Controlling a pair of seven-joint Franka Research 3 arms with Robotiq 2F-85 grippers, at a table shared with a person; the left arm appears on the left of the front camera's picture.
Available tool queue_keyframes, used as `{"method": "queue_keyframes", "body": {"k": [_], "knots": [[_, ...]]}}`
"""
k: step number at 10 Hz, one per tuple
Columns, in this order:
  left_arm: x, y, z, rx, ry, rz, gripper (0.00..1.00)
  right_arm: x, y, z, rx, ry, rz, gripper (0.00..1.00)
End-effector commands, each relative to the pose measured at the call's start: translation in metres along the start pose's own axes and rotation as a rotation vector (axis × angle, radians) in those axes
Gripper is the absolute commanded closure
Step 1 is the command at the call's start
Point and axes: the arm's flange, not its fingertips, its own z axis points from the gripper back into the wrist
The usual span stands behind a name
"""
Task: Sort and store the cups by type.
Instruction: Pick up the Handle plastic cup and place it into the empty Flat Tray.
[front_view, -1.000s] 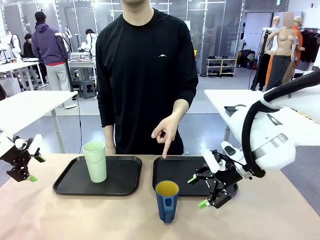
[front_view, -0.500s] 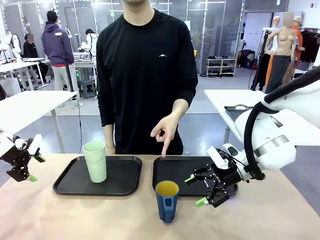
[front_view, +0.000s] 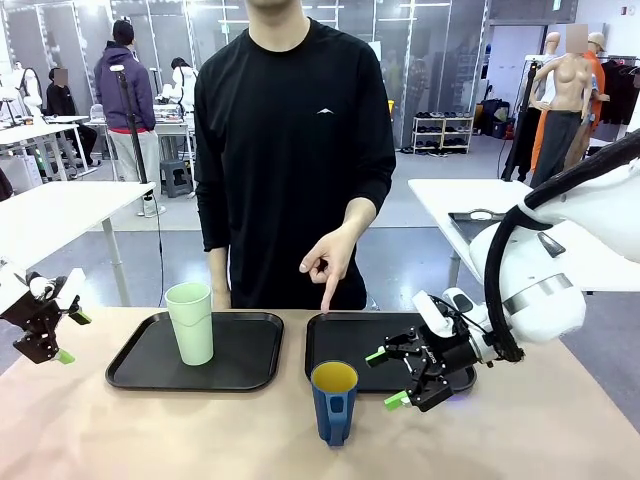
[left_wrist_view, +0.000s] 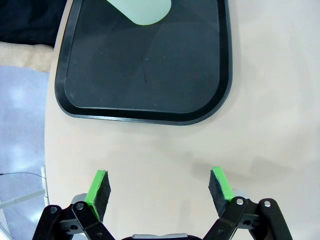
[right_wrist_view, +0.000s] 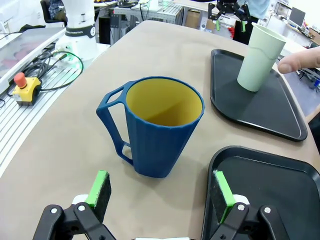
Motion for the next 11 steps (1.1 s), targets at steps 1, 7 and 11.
{"method": "queue_keyframes", "body": {"k": [1, 7, 11], "knots": [[0.000, -0.001, 0.001, 0.018, -0.017, -0.009, 0.00, 0.003, 0.002, 0.003, 0.004, 0.008, 0.008, 0.00], [0.000, -0.001, 0.001, 0.018, -0.017, -0.009, 0.00, -0.010, 0.001, -0.024, -0.039, -0.073, -0.049, 0.00], [0.000, -0.001, 0.001, 0.018, -0.017, -0.009, 0.00, -0.021, 0.003, -0.042, -0.017, -0.133, -0.089, 0.00]]}}
